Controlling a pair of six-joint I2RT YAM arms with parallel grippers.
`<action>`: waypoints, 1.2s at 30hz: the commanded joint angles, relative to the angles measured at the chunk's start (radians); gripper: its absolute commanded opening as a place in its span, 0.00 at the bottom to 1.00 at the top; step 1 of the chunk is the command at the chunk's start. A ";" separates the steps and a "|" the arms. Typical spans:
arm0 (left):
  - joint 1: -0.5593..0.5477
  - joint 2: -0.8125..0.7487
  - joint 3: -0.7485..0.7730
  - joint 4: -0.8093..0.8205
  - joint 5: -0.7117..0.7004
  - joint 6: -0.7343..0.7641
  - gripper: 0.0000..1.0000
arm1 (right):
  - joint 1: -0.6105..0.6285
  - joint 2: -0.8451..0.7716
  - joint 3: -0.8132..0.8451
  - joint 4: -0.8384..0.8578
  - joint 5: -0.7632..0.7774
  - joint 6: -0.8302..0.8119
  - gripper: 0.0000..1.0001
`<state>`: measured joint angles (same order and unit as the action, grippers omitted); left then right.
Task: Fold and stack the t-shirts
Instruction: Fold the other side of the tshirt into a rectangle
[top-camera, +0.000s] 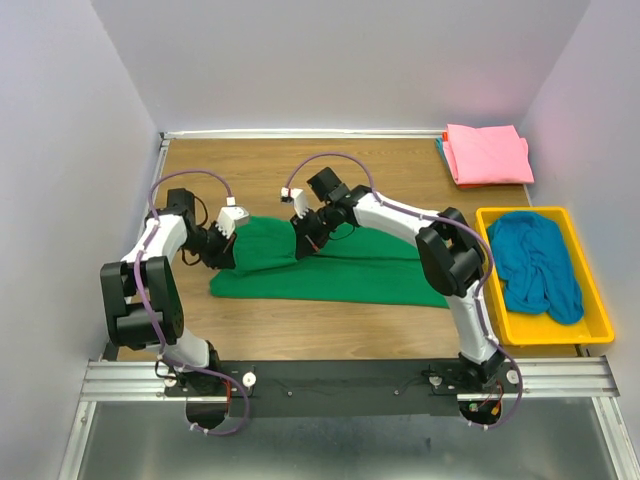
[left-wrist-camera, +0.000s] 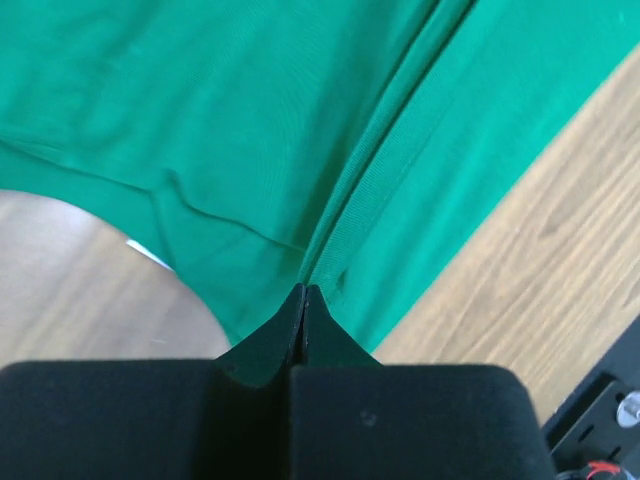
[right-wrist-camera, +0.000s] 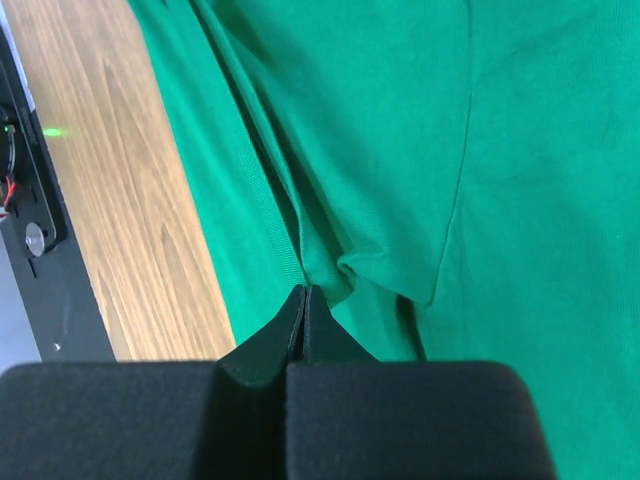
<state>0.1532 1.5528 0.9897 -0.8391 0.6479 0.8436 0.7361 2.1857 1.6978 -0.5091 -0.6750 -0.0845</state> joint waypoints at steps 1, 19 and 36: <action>-0.003 -0.028 -0.039 -0.047 0.004 0.081 0.00 | 0.003 -0.063 -0.044 -0.003 0.005 -0.058 0.01; -0.060 -0.023 -0.011 -0.276 -0.045 0.328 0.37 | 0.003 -0.104 -0.089 -0.077 -0.046 -0.129 0.36; -0.149 0.069 0.122 0.139 -0.111 -0.159 0.34 | -0.280 -0.259 -0.259 -0.206 0.296 -0.199 0.38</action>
<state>0.0242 1.5887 1.1286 -0.8719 0.6109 0.8631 0.5453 1.9377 1.4879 -0.6323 -0.5278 -0.2214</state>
